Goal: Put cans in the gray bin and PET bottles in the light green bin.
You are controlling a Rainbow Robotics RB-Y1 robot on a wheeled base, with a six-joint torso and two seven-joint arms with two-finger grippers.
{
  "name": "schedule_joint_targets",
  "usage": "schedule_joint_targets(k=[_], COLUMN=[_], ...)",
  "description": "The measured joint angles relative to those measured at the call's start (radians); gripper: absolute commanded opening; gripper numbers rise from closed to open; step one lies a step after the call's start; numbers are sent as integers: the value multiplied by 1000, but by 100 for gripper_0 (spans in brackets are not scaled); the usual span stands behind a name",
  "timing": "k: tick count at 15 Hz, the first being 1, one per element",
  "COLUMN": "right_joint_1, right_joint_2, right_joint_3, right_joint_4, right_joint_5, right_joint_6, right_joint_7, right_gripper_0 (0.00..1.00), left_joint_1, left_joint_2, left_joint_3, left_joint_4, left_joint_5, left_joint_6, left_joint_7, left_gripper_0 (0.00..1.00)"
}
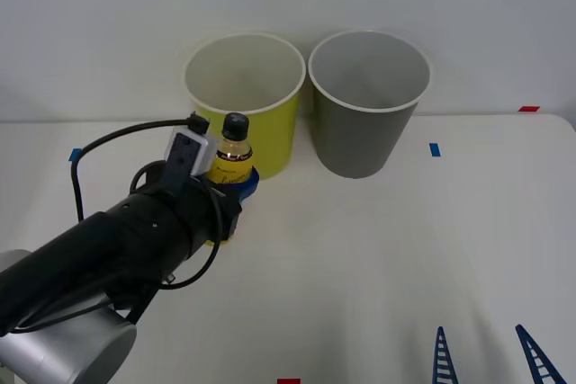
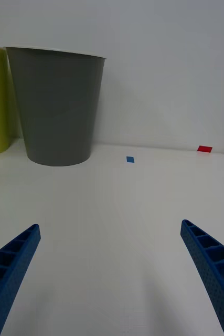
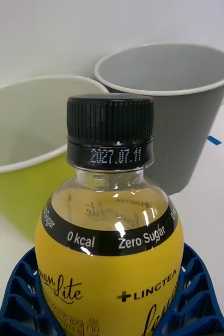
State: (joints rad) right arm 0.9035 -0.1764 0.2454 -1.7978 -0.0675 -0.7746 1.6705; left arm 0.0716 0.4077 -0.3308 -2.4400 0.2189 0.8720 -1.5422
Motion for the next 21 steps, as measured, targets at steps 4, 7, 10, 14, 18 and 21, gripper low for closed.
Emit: schedule_joint_targets(k=[4,7,10,14,18,21], right_joint_1=[0,0,0,0,0,0], right_joint_2=[0,0,0,0,0,0], right_joint_3=[0,0,0,0,0,0], right_joint_4=[0,0,0,0,0,0], right_joint_5=[0,0,0,0,0,0], right_joint_6=[0,0,0,0,0,0], right_joint_7=[0,0,0,0,0,0], right_gripper_0=[93,93,93,93,93,93], left_joint_1=[-118,-210,-344,-561,-725,-758], left_joint_2=[-14,-19,-20,-7,19,21], left_joint_3=[163,229,259,271,249,223], left_joint_4=[-70,-79,-78,8,181,313], left_joint_5=[126,146,152,150,173,193], left_joint_6=[221,282,393,507,478,337], left_joint_7=[24,97,195,239,242,234], left_gripper_0=[0,0,0,0,0,0])
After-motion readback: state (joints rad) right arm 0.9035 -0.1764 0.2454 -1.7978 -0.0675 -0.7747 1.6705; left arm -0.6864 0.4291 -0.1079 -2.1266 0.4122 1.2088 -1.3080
